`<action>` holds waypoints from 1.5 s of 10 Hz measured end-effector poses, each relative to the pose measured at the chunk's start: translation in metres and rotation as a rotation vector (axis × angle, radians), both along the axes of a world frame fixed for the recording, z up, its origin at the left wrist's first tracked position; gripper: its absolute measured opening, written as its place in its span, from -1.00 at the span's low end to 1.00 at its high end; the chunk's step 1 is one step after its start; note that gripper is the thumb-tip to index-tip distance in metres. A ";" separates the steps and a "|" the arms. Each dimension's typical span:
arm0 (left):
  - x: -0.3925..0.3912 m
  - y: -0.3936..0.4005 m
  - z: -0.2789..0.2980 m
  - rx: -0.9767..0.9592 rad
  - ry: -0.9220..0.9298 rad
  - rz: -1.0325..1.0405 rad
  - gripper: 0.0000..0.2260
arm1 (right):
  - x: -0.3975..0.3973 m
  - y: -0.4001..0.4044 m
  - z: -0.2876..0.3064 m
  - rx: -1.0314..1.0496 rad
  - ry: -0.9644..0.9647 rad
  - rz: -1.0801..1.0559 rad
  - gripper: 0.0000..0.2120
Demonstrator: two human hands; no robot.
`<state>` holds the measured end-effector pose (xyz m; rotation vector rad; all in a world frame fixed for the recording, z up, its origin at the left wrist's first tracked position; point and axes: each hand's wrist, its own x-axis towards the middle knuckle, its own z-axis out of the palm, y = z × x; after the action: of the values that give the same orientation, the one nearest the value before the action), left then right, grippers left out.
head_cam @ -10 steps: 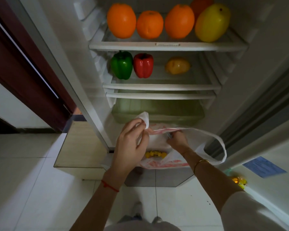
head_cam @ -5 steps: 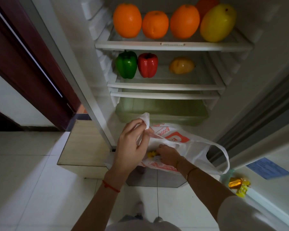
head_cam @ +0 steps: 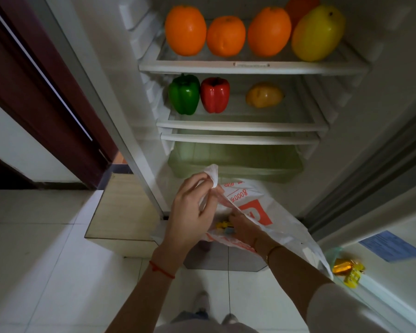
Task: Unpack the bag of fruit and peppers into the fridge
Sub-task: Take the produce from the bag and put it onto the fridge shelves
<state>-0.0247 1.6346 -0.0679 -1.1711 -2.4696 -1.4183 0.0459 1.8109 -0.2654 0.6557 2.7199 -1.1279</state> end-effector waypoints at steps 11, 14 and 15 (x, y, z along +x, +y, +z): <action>0.038 0.060 0.017 0.088 -0.024 -0.321 -0.68 | 0.119 0.031 0.196 0.082 0.270 -0.451 -0.74; 0.071 0.080 0.013 0.006 -0.118 -0.392 -0.69 | 0.240 0.015 0.175 -0.107 0.397 -0.978 -0.81; 0.077 0.082 0.014 -0.007 -0.105 -0.406 -0.68 | 0.271 0.021 0.158 -0.091 0.299 -1.137 -0.78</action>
<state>0.0525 1.7169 -0.0539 -1.7173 -2.3962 -1.5964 0.3171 1.8320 -0.1072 2.3187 2.3836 -1.5761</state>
